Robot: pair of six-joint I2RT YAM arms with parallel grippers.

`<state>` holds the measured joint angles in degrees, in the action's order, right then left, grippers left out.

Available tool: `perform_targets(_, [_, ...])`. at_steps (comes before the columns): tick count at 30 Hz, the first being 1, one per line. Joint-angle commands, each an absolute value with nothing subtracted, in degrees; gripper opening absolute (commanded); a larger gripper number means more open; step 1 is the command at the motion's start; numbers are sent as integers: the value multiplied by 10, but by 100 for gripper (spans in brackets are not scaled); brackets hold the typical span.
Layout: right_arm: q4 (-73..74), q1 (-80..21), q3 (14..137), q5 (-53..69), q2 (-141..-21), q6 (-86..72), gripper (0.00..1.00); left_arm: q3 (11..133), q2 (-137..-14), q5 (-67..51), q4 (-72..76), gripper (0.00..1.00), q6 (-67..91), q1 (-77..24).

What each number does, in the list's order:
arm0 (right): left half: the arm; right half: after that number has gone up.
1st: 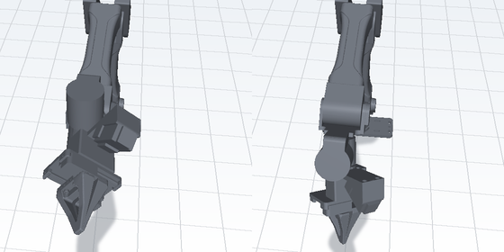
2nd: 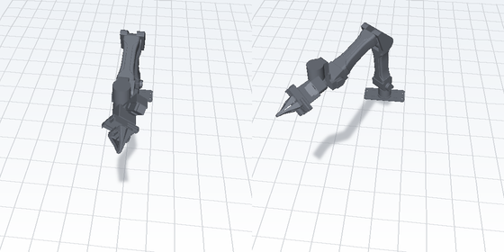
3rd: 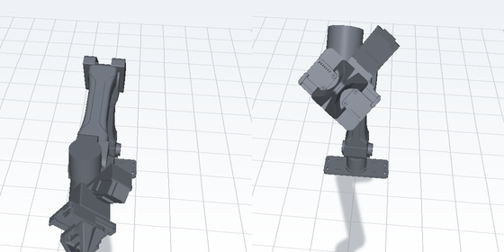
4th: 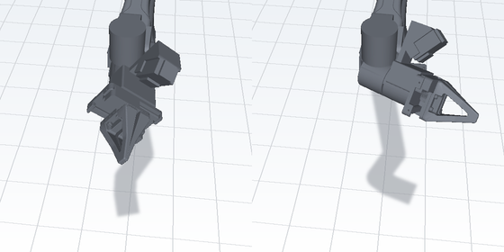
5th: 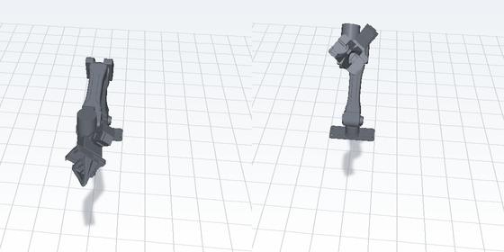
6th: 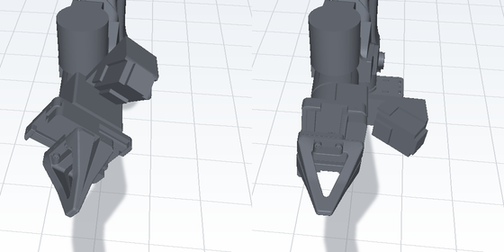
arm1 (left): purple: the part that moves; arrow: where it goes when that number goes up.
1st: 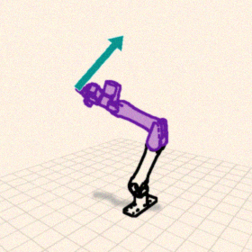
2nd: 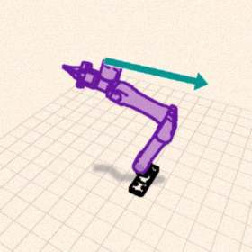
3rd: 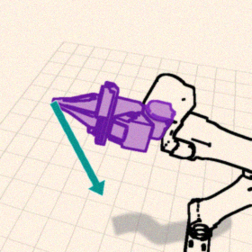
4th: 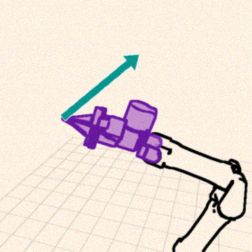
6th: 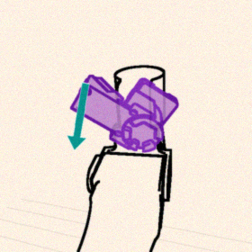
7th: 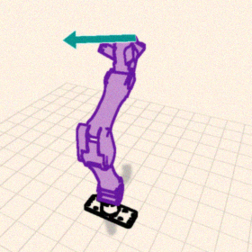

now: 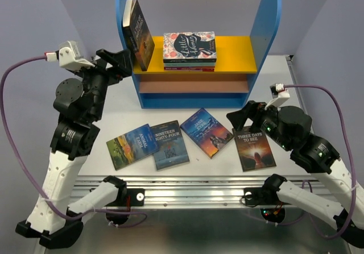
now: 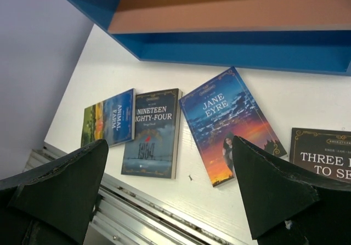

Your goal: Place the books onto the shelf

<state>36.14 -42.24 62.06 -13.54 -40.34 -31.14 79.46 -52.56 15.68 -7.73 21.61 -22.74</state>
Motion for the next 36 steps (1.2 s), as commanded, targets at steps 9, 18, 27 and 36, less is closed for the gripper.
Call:
perform_targets(9, [380,-425,552,-144,-410,-341,100,476,-436,-177,-61,99,430,-234])
perform_targets(18, [295,-425,472,-199,-532,-316,100,296,-399,-89,46,99,580,-380])
perform_targets(27, [236,-391,466,-170,-628,-275,100,274,-514,-18,134,99,649,-484])
perform_targets(36, [128,-244,405,23,-660,-241,100,339,-700,72,159,99,758,-587])
